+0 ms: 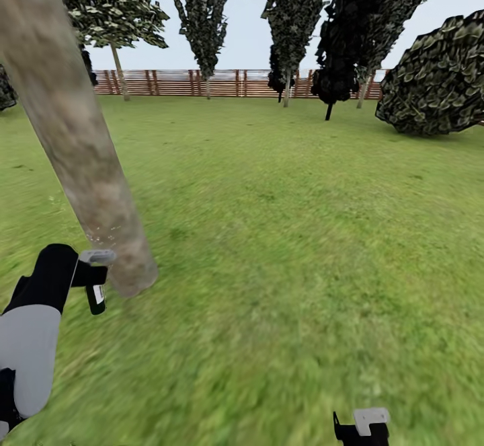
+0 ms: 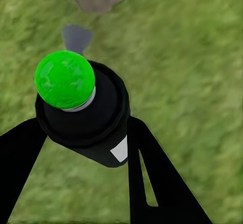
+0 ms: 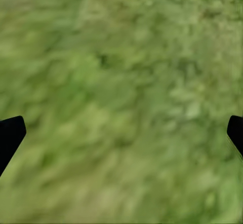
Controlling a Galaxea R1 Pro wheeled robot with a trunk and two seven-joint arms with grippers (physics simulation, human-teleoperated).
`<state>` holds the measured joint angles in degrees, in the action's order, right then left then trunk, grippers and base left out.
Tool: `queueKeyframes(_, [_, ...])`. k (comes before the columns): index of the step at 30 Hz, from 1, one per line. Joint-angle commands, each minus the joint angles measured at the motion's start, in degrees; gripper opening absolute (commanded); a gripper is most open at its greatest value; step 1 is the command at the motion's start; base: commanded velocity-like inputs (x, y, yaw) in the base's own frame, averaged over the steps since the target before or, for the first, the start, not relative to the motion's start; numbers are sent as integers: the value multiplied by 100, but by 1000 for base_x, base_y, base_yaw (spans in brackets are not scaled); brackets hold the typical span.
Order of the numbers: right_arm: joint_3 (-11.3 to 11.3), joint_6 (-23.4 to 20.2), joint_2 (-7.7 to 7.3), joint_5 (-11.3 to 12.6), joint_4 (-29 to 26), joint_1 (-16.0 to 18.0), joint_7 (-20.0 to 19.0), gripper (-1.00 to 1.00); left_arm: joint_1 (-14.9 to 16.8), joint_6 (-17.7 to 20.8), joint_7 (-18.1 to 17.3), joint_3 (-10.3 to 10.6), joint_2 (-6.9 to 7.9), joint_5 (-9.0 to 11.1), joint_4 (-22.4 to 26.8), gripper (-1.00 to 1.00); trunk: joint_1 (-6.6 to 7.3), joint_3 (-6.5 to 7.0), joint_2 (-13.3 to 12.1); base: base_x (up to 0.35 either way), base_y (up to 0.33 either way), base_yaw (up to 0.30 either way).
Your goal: In the garden, pick up the pesticide atomizer on the floor and spray pesticide onto both trees until each tree trunk is fully covered.
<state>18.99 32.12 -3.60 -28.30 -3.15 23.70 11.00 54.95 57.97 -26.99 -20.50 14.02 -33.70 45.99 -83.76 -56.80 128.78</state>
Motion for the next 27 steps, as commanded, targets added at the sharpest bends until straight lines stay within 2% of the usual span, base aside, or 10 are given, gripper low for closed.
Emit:
queueKeyframes(1, [26, 14, 0, -61, 8, 3, 34, 100, 2, 14, -41, -15, -5, -99, -3, -100, 0, -5, 2, 132, -269, 276])
queueKeyframes(3, [26, 14, 0, -61, 8, 3, 33, 100, -1, 16, -29, -45, 4, -140, -9, -100, 0, -5, 2, 135, -269, 277])
queueKeyframes(5, [26, 14, 0, -61, 8, 3, 33, 100, -14, 14, -20, -69, 106, -161, -12, -100, 0, -5, 2, 145, -266, 278])
queueKeyframes(8, [26, 14, 0, -61, 10, 3, 33, 100, -125, 7, -17, -74, 178, -176, -18, -100, 0, -5, 2, 159, -257, 278])
queueKeyframes(14, [26, 14, 0, -60, 8, 3, 30, 100, -382, -21, -17, -44, 150, -180, -20, -100, 0, -5, 2, 225, -202, 121])
queueKeyframes(23, [26, 14, 0, -59, 8, 3, 16, 100, -417, -23, -17, -59, 145, -186, -20, -100, 0, -5, 2, 298, -57, 2])
queueKeyframes(27, [26, 14, 0, -58, 8, 3, 23, 100, -752, -43, -17, -83, 145, -181, -28, -100, 0, -5, 2, 38, 0, 44])
